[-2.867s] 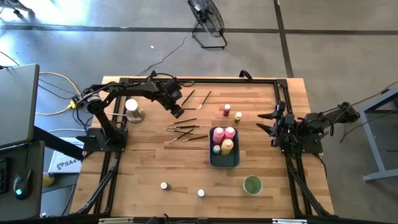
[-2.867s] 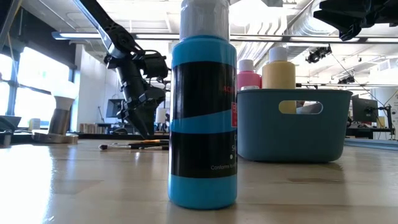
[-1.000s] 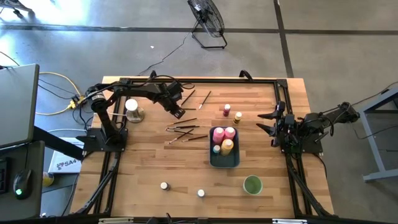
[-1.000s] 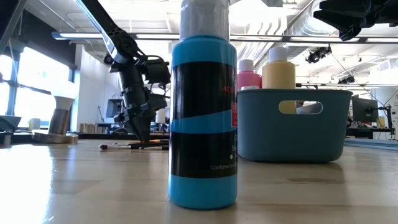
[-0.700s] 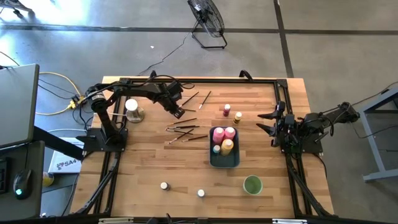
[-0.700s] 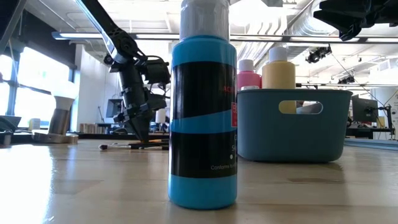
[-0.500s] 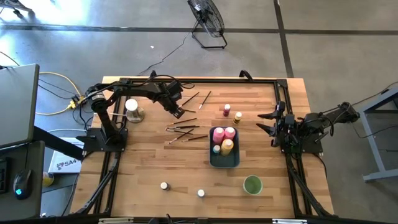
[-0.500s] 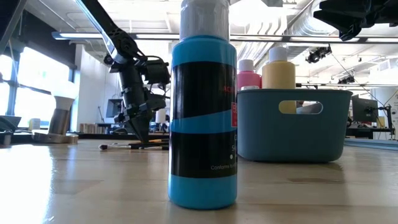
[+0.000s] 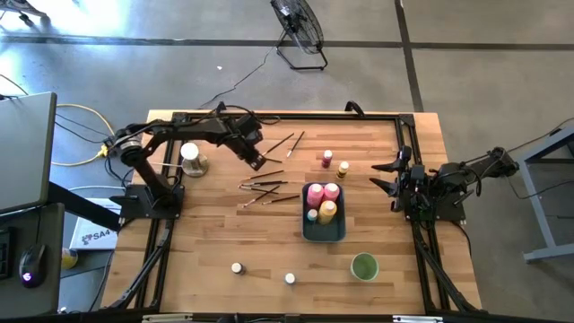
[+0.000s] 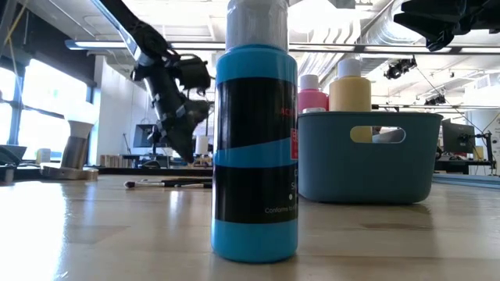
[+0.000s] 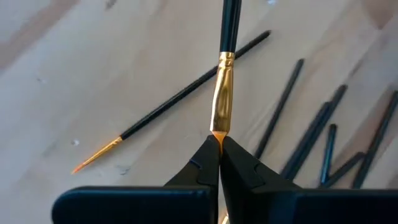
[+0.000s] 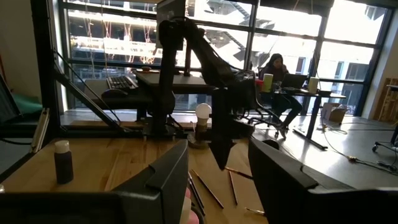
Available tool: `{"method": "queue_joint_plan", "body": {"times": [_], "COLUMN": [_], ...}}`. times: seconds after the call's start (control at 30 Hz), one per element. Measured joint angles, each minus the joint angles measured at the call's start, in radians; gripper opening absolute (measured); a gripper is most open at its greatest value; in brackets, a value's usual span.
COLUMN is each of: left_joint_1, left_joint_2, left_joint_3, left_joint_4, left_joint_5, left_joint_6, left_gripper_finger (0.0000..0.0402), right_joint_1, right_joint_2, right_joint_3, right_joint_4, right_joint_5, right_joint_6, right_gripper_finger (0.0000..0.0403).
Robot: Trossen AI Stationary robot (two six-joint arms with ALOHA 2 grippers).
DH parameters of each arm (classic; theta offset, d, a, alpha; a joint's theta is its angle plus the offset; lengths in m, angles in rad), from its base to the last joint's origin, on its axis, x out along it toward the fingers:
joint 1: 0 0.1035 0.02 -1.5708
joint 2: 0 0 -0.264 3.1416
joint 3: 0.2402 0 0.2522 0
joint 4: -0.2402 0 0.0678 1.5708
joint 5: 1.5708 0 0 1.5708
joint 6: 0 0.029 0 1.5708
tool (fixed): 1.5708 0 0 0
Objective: Pick & Place Paint Supplies
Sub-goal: Put the black and gold paint brush into the green cup
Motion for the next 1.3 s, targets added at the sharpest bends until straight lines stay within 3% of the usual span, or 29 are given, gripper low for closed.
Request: {"method": "queue_joint_plan", "body": {"times": [0.3,0.6,0.73,0.87,1.1,1.3], "left_joint_1": [0.0,-0.084,-0.145,-0.196,-0.265,-0.305], "left_joint_2": [-0.193,-0.355,-0.37,-0.369,-0.368,-0.348], "left_joint_3": [0.011,0.184,0.308,0.421,0.495,0.496], "left_joint_4": [-0.218,-0.532,-0.607,-0.626,-0.642,-0.687], "left_joint_5": [0.021,0.062,0.107,0.159,0.221,0.151], "left_joint_6": [0.019,0.023,0.015,-0.016,-0.117,-0.144], "left_gripper_finger": [0.0,0.0,0.0,0.0,0.0,0.0], "right_joint_1": [0.0,0.0,0.0,0.0,0.0,0.0], "right_joint_2": [0.0,0.0,0.0,0.0,0.014,0.232], "right_joint_3": [0.0,0.0,0.0,0.0,0.0,0.001], "right_joint_4": [0.0,0.001,0.0,-0.014,0.132,0.363], "right_joint_5": [0.0,-0.008,-0.033,-0.129,-0.194,-0.126], "right_joint_6": [0.0,0.04,0.072,0.079,0.035,-0.189], "right_gripper_finger": [0.0162,0.0162,0.0162,0.0162,0.0162,0.0162]}}
